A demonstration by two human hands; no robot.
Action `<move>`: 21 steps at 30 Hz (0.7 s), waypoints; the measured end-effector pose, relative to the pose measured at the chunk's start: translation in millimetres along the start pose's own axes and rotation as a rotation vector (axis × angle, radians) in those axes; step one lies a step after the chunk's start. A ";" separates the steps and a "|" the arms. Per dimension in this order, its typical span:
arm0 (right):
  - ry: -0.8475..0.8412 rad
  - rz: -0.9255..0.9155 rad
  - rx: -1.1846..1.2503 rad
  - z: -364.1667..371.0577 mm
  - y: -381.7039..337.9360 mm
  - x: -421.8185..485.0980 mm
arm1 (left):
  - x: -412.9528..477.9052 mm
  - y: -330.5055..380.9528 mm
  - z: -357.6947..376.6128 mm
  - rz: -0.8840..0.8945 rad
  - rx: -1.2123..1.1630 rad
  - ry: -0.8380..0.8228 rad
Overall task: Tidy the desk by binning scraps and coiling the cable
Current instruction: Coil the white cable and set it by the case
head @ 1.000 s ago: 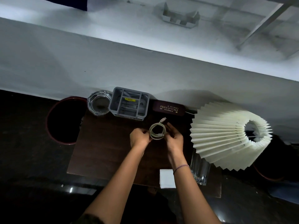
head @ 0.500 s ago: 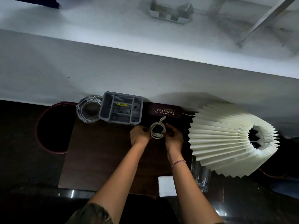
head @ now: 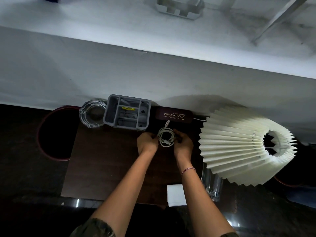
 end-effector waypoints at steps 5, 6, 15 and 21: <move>0.013 -0.059 -0.107 -2.9 -4.1 -3.7 | -6.0 7.2 -2.9 0.077 0.121 0.026; 0.021 -0.069 -0.128 -4.1 -4.5 -4.8 | -7.2 9.1 -3.9 0.098 0.141 0.034; 0.031 -0.147 -0.305 -1.6 -12.2 -5.3 | -7.2 14.3 -6.3 0.172 0.204 0.041; 0.024 -0.086 -0.250 -2.3 0.2 0.3 | -4.5 19.1 -10.8 0.182 0.250 0.093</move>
Point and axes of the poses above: each hand's wrist, its own x-axis towards the middle knuckle, its own z-axis out of the palm, y = z × x, the point moved 10 cm from there along x, towards the middle knuckle, and after that the axes turned 9 degrees about z, right-handed, at the moved point
